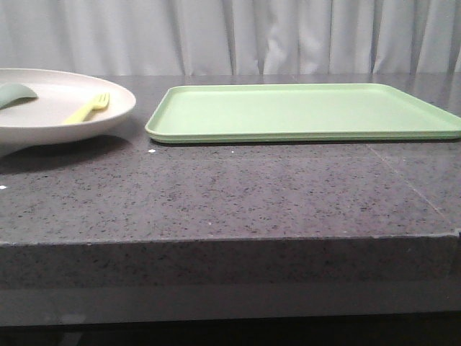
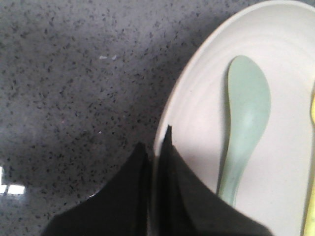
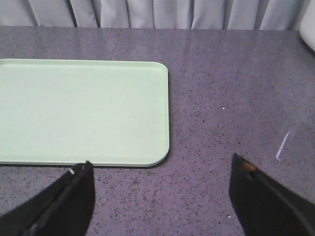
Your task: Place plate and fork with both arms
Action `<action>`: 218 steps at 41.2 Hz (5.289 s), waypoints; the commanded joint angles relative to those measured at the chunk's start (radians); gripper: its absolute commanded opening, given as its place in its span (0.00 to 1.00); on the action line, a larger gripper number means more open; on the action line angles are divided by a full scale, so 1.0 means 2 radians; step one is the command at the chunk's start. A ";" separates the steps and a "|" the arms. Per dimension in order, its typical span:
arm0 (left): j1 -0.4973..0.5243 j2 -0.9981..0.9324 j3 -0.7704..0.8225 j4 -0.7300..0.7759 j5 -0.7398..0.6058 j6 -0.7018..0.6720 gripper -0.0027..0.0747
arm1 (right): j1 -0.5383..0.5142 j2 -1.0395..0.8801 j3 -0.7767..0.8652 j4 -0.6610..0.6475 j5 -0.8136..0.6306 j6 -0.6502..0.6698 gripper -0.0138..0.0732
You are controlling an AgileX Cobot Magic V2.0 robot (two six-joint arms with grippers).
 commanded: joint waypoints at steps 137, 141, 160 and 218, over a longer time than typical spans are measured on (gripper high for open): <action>-0.325 0.052 -0.263 0.254 -0.074 -0.227 0.01 | 0.028 0.003 -0.019 0.000 -0.039 -0.003 0.83; -0.316 0.015 -0.219 0.281 -0.079 -0.233 0.01 | 0.028 0.003 -0.019 0.000 -0.039 -0.003 0.83; -0.202 -0.217 0.075 0.290 -0.221 -0.240 0.01 | 0.028 0.003 -0.019 0.000 -0.039 -0.003 0.83; -0.202 -0.625 0.437 0.317 -0.351 -0.234 0.01 | 0.102 0.309 -0.241 0.036 0.056 0.005 0.83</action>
